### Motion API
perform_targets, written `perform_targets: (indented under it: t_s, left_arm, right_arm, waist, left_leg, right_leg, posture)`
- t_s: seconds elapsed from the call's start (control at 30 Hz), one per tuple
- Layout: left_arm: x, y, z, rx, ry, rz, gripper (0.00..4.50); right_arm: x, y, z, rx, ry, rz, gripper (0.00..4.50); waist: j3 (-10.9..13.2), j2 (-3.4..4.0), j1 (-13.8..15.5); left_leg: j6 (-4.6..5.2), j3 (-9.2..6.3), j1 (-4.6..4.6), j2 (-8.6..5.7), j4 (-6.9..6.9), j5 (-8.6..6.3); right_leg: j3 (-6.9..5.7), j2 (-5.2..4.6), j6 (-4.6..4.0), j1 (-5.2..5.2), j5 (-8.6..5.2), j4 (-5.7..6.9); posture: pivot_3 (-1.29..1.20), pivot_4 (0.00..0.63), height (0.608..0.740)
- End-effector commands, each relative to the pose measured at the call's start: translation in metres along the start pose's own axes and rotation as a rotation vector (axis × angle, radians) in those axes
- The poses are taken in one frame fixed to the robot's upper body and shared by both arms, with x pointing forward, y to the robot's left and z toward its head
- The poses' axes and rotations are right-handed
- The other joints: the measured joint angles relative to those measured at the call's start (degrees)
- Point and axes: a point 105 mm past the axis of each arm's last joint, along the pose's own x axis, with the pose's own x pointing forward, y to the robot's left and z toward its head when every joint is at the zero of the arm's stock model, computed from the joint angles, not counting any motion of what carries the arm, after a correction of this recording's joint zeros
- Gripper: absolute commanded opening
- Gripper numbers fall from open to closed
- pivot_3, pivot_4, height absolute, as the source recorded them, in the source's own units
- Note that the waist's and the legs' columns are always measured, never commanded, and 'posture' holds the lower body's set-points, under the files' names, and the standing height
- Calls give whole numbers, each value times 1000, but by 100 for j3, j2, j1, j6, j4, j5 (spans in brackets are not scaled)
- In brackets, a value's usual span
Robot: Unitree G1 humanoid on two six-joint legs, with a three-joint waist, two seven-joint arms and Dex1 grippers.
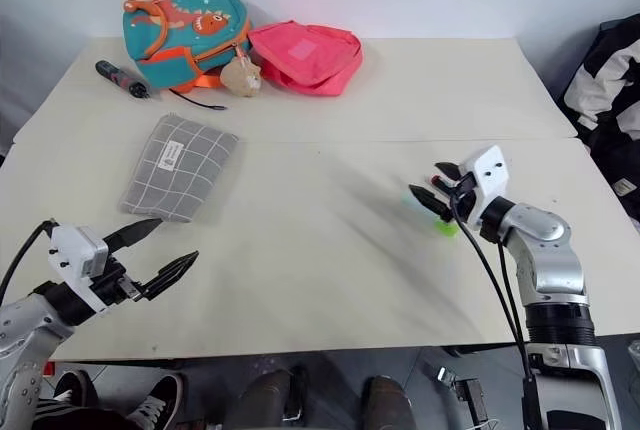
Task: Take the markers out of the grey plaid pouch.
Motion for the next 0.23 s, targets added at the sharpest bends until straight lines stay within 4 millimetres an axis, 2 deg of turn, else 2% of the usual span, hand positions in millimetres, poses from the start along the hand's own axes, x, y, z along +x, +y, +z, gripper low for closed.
perform_targets:
  t_s: [0.03, 0.1, 0.23]
  left_arm:
    - [3, -12, -2, 26, -2, -53, 4485]
    - [7, -14, -2, 23, -11, -54, 4485]
    - [12, -14, -1, 56, -44, -57, 4485]
  right_arm:
    - [-17, -55, 8, 12, -49, -278, 3688]
    - [-28, -75, -4, 27, -24, -382, 3688]
    - [-30, -81, -15, 3, -8, -434, 3688]
  waist:
    - [1, 2, 1]
    - [1, 2, 4]
    - [1, 2, 5]
  left_leg:
    - [3, 1, 0, -2, 1, 2]
    - [7, -2, 0, 0, 2, 4]
    - [12, -6, 0, -1, 5, 7]
  right_leg:
    - [1, -1, 0, -1, 0, 2]
    - [-1, 1, 0, 3, 0, 1]
    - [-7, 1, 0, 9, 0, 0]
  posture:
    - [0, 150, 740]
    - [0, 150, 740]
    - [0, 150, 740]
